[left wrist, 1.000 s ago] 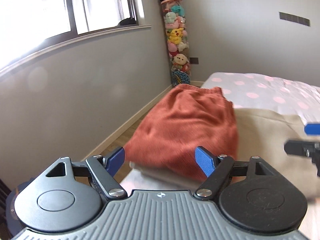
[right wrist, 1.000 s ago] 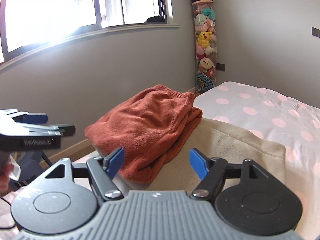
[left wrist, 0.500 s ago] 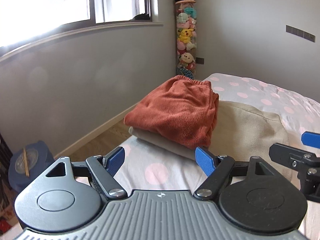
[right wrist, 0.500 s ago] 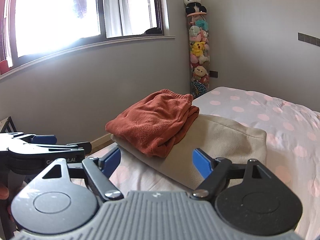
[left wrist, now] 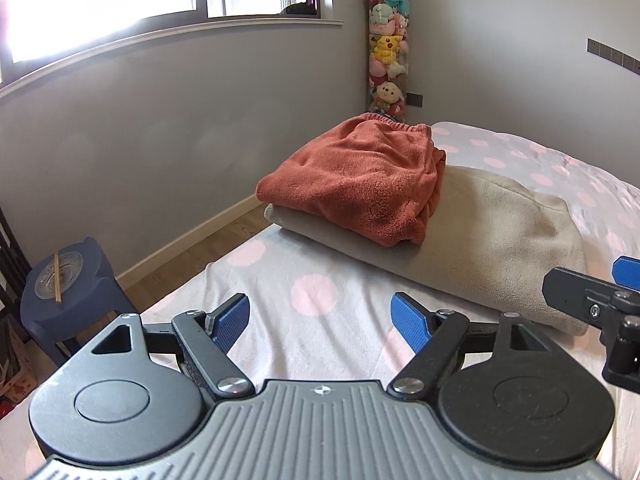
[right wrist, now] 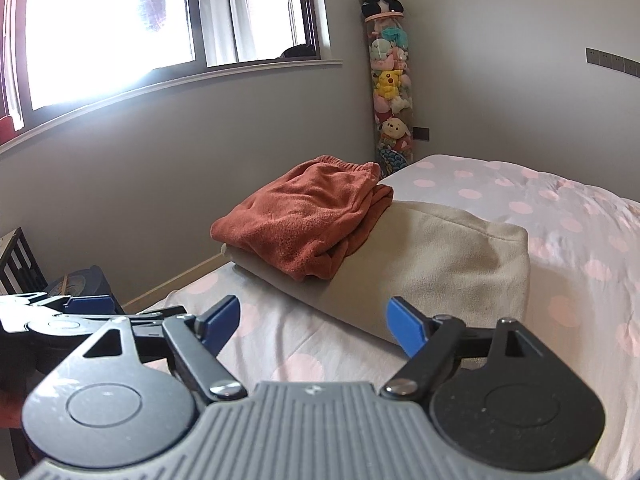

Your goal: Fold clothes

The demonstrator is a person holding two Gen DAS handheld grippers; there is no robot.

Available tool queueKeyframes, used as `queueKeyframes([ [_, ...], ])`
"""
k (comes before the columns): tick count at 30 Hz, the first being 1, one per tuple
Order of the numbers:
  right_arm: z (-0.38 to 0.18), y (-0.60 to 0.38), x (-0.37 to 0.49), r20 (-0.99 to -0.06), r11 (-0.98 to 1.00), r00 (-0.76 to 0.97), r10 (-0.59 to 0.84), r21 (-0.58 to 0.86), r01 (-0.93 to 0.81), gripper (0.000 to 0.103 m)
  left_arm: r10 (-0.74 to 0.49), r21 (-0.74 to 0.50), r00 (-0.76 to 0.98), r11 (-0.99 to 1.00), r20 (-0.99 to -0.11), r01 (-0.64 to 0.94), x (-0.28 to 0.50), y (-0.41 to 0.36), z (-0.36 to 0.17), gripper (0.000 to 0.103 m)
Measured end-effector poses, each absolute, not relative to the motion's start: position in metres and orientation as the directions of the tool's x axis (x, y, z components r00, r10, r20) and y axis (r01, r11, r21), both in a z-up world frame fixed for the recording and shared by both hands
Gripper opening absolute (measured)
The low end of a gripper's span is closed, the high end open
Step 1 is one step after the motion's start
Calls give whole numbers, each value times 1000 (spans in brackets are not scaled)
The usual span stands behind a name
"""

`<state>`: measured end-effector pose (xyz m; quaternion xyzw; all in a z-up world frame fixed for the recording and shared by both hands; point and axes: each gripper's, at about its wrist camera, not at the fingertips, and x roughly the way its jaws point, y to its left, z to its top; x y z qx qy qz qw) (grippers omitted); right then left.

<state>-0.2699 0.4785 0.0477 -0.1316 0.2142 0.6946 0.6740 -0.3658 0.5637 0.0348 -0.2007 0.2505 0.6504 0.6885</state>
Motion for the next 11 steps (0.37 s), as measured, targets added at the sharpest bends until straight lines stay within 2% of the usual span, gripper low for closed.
queueKeyframes([
  [11, 44, 481, -271, -481, 2, -52, 875, 110, -994, 84, 794, 53, 39, 89, -606, -995, -361, 564, 35, 77],
])
